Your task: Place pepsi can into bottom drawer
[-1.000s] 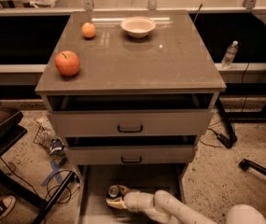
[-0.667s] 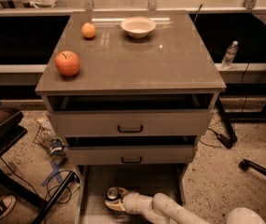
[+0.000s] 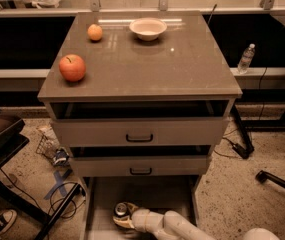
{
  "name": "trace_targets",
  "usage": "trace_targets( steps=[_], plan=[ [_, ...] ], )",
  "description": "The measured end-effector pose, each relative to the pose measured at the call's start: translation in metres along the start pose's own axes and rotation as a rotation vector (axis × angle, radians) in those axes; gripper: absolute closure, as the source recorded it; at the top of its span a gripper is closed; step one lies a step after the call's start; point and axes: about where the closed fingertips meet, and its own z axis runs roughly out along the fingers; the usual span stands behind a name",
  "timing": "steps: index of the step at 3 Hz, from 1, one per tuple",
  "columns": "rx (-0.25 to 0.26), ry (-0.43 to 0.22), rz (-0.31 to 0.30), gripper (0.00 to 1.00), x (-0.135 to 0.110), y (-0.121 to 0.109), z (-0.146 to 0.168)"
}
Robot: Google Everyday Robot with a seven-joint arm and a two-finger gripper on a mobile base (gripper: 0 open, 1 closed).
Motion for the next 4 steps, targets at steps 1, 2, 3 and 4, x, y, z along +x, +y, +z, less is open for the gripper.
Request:
trace_targets(
  steps=[1, 2, 3, 4],
  plan=[
    [0.014, -0.002, -0.011, 1.00, 0.0049, -0.0033, 0.0000],
    [0.022, -0.002, -0.009, 0.97, 0.0074, -0.0089, 0.0015],
    [0.020, -0.003, -0.008, 0.74, 0.0070, -0.0074, 0.0027],
    [0.017, -0.004, -0.008, 0.51, 0.0066, -0.0060, 0.0041]
  ],
)
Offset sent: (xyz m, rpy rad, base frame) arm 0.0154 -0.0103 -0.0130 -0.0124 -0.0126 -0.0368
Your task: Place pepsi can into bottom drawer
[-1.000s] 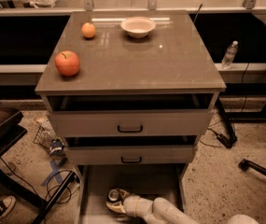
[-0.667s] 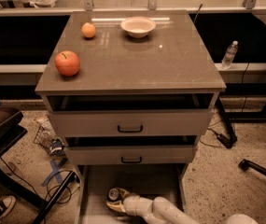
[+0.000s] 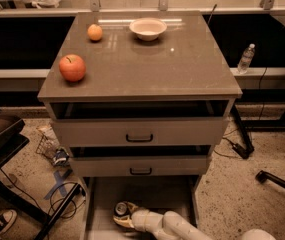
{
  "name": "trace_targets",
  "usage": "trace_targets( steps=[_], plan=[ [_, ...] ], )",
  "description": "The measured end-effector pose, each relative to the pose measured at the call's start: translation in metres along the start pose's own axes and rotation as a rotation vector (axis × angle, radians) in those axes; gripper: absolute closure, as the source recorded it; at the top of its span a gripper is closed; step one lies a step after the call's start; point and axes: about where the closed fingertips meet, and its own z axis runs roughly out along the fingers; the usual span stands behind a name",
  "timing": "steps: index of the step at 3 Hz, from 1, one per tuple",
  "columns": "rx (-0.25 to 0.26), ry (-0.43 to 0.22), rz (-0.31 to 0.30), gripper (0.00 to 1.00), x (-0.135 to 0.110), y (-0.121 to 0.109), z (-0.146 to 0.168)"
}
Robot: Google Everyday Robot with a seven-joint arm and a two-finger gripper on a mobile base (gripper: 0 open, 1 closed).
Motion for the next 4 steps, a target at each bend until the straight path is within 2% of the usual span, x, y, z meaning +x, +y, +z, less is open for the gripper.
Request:
trace_targets(
  steps=[2, 3, 4],
  plan=[
    [-0.005, -0.002, 0.001, 0.05, -0.0008, 0.0028, 0.0027],
    [-0.007, -0.003, 0.002, 0.00, -0.0010, 0.0036, 0.0034],
    [-0.007, -0.003, 0.002, 0.00, -0.0010, 0.0037, 0.0035]
  ],
)
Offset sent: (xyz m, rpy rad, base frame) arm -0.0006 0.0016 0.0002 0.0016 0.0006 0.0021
